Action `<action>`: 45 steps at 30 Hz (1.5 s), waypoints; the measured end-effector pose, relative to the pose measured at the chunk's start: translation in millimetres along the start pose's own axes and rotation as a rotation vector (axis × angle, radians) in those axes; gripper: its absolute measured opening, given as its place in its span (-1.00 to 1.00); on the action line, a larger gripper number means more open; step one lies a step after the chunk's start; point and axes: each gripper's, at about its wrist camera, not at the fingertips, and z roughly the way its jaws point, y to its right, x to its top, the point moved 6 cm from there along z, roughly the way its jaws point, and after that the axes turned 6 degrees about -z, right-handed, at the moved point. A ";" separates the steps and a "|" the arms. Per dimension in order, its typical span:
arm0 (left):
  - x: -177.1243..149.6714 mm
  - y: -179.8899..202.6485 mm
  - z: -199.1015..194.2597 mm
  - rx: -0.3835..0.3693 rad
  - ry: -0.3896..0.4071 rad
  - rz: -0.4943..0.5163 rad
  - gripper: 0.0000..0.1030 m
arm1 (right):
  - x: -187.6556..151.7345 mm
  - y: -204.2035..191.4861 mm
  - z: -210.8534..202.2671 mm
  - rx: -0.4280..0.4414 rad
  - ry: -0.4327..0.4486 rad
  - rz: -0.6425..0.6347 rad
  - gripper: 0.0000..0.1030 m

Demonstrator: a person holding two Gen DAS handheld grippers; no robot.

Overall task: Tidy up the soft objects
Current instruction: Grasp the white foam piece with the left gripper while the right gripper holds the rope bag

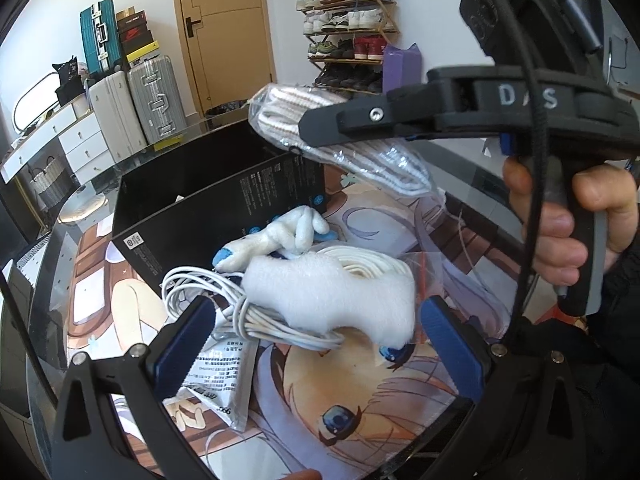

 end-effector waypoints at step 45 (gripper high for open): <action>-4.6 5.2 4.9 -0.108 0.015 -0.035 -0.57 | 0.4 -0.5 1.3 0.006 -0.009 -0.001 -0.23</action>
